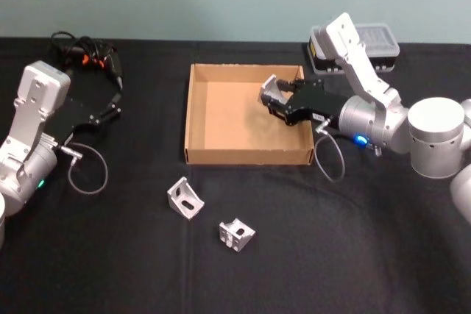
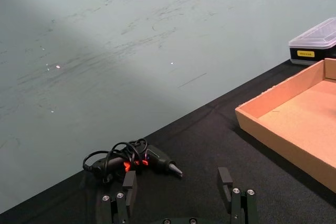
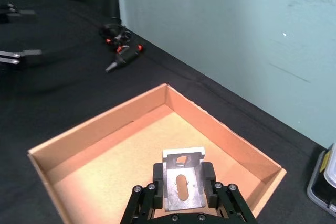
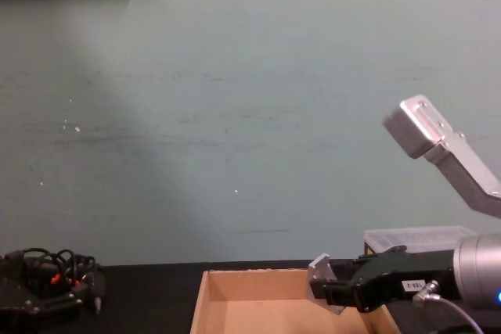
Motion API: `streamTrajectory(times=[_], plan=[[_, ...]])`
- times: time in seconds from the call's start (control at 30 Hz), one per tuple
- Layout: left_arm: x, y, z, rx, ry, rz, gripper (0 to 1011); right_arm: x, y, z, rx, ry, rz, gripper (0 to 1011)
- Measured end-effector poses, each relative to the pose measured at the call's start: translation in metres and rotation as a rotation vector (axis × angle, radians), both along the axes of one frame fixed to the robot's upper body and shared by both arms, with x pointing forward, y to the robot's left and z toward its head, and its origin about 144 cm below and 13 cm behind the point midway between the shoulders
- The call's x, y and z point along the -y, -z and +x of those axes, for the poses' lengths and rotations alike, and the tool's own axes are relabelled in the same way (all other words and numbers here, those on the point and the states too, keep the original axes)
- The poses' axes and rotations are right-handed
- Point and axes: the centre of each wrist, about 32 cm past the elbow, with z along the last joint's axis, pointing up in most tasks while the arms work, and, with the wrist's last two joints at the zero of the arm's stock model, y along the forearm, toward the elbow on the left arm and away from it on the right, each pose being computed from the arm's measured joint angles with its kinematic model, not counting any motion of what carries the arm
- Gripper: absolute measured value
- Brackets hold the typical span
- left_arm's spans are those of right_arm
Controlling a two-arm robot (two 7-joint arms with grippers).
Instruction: Use one hand to pick up the angle iron from the table and place it into the box.
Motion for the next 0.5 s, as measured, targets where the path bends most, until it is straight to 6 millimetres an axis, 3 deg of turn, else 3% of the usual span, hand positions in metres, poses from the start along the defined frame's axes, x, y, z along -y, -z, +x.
streamTrajectory(times=[0.5], plan=[[0.000, 0.000, 0.000, 0.000, 0.000, 0.000, 1000, -0.003, 0.010, 0.018, -0.013, 0.042, -0.024, 446]])
